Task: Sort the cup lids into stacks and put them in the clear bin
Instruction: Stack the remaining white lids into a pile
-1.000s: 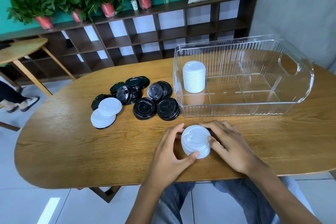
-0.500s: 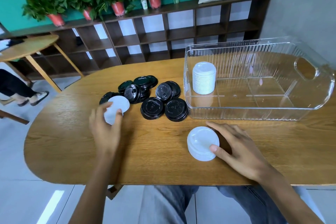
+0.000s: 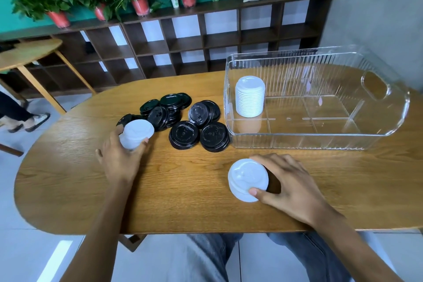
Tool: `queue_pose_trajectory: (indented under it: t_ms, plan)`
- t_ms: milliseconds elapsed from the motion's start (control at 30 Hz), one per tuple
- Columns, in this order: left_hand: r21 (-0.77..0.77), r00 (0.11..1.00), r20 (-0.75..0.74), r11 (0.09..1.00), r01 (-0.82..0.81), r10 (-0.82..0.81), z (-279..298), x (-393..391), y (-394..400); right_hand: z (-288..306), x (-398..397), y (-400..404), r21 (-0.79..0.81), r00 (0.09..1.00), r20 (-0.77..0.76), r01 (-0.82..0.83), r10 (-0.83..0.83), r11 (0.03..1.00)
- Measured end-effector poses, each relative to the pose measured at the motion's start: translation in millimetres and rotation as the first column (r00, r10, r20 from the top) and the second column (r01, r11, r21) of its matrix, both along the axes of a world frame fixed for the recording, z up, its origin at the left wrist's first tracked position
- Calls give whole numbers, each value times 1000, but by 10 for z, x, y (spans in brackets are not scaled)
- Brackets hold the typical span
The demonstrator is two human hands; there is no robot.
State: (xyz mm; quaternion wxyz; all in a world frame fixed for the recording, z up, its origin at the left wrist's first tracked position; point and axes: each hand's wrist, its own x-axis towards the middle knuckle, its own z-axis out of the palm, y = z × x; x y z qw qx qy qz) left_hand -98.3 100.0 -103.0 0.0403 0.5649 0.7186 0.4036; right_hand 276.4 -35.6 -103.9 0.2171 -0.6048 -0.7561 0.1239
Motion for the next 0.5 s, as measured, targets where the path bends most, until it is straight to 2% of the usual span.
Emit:
queue_pose_trajectory:
  t_ms: [200,300,400,500]
  plan:
    - [175,969,220,981,79,-117,-16,96,-230,10,-61,7,-11,1000,0,12,-12,1000]
    - [277,928,265,942,188,-263,-36,357,-514,-4,-38,7,-13,1000,-15,-7,6,1000]
    - [302,849,269,877,373,-454,-84,713,-815,-10,-25,9,-15,999,-41,-12,11,1000]
    - [271,714,282,767,581,-641,-132,1107,-1021,-7,-29,9,-7,998,-66,-13,13,1000]
